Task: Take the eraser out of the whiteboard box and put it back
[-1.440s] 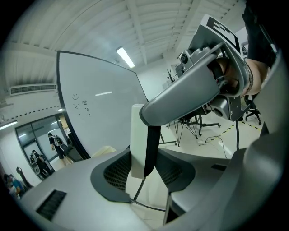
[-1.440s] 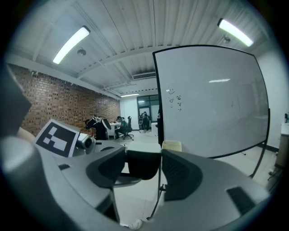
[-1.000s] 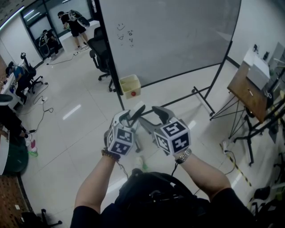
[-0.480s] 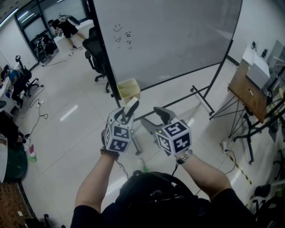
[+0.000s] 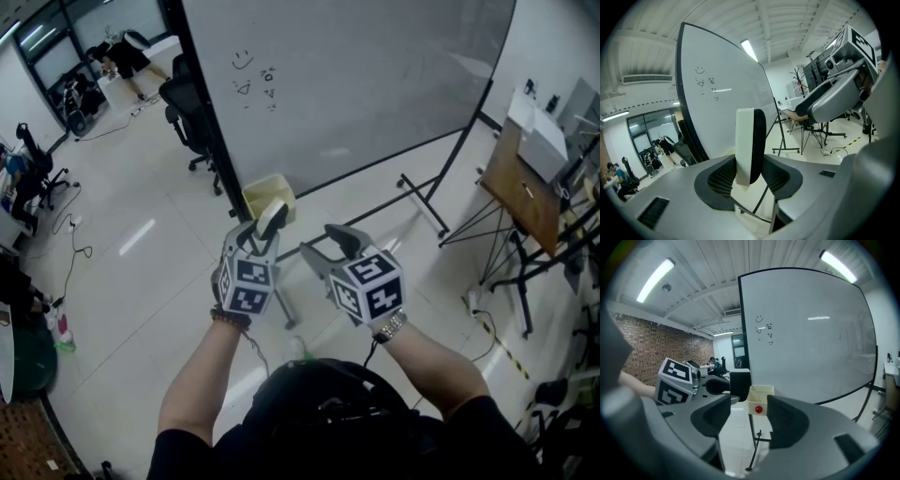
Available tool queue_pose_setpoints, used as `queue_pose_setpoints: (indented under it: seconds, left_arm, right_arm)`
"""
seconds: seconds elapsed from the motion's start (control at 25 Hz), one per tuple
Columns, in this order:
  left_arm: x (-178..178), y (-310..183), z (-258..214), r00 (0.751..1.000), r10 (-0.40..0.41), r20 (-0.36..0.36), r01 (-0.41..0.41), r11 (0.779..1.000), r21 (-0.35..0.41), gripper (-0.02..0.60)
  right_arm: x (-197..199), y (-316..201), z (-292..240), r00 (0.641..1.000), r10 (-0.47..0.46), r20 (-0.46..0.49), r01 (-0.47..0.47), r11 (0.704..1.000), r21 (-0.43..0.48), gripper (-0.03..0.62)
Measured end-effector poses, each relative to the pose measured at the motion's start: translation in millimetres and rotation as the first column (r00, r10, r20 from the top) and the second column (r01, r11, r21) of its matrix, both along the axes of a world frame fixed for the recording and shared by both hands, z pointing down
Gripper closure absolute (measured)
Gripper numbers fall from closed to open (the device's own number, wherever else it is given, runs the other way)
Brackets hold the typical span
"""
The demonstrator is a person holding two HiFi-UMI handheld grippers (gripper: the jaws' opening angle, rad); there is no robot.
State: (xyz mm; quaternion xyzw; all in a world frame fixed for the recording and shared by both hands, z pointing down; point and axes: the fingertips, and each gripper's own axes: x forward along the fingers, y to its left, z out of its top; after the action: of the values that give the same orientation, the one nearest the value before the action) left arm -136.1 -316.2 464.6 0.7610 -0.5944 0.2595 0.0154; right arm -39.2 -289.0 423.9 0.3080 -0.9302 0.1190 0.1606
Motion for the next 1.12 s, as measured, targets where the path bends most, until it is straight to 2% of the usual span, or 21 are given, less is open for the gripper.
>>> queue_pose_setpoints:
  seconds: [0.28, 0.6, 0.84, 1.12]
  left_arm:
    - [-15.7, -38.8, 13.4, 0.999, 0.036, -0.005, -0.036, 0.999, -0.029, 0.417]
    - [-16.9, -72.2, 28.2, 0.995, 0.100, 0.006, -0.099, 0.993, -0.061, 0.417]
    - [-16.9, -88.1, 42.0, 0.991, 0.133, 0.024, -0.131, 0.987, -0.091, 0.417]
    - [-15.5, -96.0, 53.3, 0.987, 0.158, 0.037, -0.153, 0.981, -0.116, 0.417]
  right_arm:
    - [-14.5, -34.4, 6.5, 0.999, 0.043, -0.016, -0.043, 0.999, -0.011, 0.346]
    - [-23.0, -64.3, 19.5, 0.995, 0.090, -0.030, -0.091, 0.995, -0.039, 0.356]
    - [-26.3, -81.3, 30.9, 0.992, 0.117, -0.040, -0.119, 0.992, -0.052, 0.404]
    - [-29.8, -91.6, 39.6, 0.990, 0.133, -0.052, -0.136, 0.989, -0.051, 0.490]
